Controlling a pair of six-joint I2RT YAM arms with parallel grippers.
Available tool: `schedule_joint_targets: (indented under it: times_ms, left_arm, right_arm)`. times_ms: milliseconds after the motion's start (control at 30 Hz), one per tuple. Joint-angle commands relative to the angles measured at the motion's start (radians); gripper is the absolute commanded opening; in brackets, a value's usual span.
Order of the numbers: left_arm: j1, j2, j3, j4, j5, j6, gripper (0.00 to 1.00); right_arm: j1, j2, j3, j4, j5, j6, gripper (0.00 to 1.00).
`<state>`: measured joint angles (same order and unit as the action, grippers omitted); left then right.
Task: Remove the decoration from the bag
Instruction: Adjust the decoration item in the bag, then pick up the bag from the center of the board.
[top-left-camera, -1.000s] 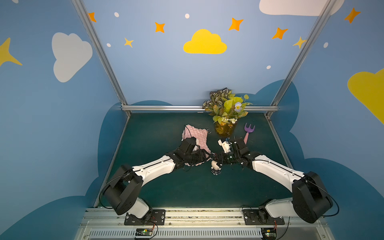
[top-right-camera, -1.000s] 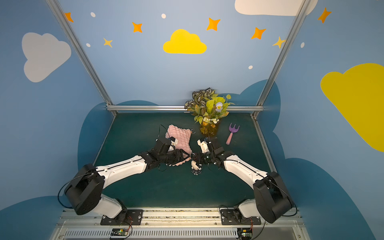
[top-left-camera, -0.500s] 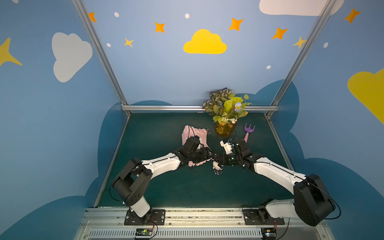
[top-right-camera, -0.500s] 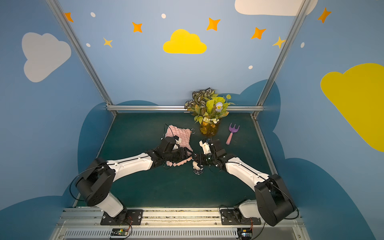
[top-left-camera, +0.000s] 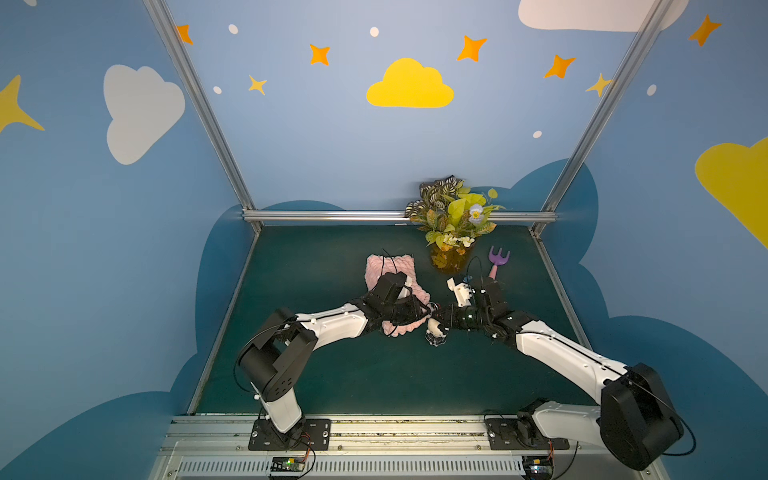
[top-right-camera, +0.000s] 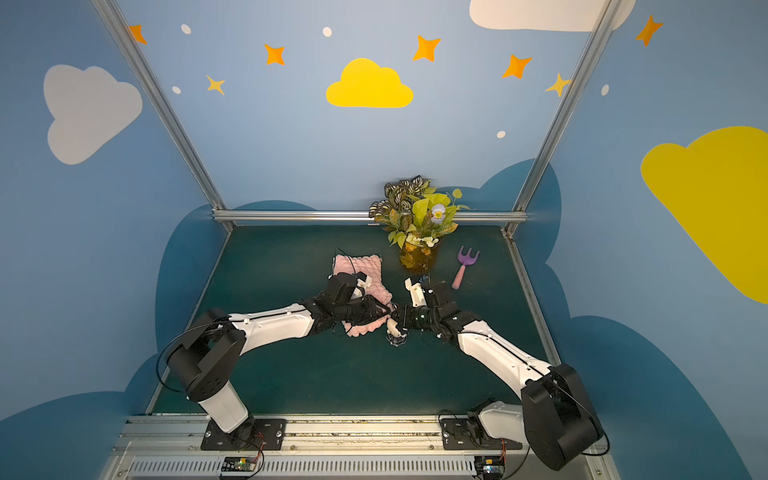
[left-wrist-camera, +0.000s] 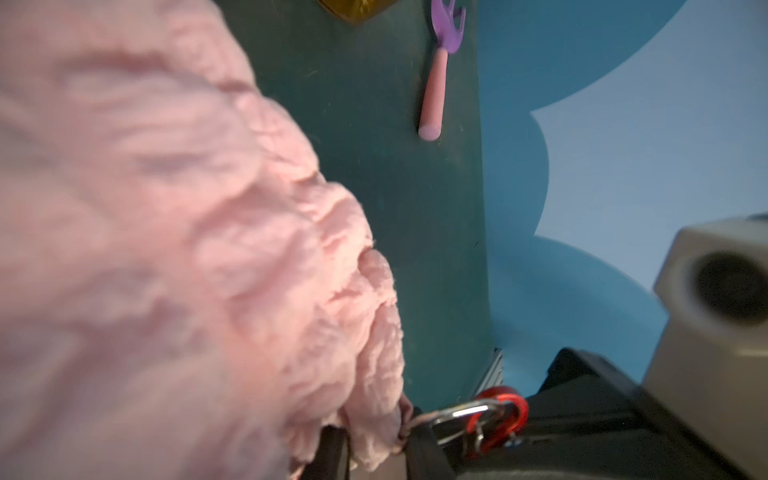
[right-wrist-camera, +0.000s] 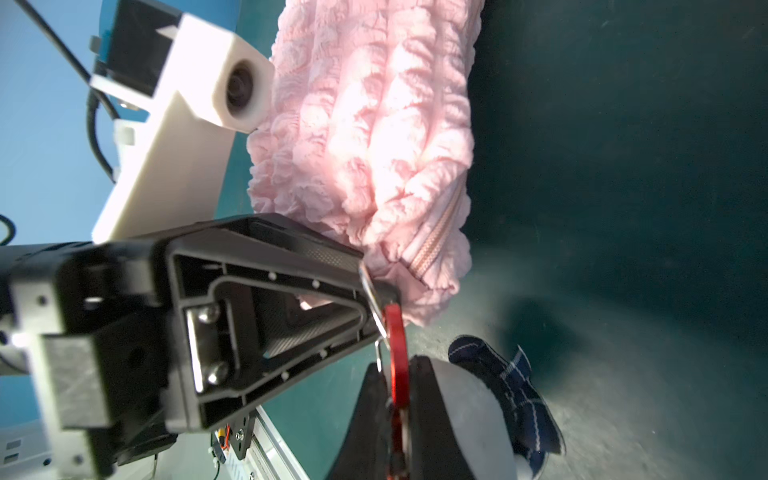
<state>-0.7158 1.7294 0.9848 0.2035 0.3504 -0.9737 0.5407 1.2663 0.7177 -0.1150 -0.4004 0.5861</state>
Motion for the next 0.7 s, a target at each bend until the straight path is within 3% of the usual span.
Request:
schedule_joint_targets:
  times_ms: [0,233,533,667]
  left_arm:
    - [0.026,0.046,0.016,-0.016,-0.023,0.001,0.03]
    - [0.078,0.038,0.013,-0.031,-0.029,0.036,0.02]
    - [0.151,-0.112,-0.018,-0.162,-0.094,0.183,0.02]
    - [0.164,-0.163,-0.018,-0.210,-0.137,0.243,0.02]
  right_arm:
    - [-0.001,-0.031,0.006,0.019,-0.042,-0.013,0.00]
    - [-0.018,0.021,0.014,-0.002,-0.093,-0.085,0.00]
    - [-0.041,0.104,0.057,-0.003,-0.247,-0.193,0.00]
    - [-0.048,0.124,0.057,0.023,-0.270,-0.197,0.15]
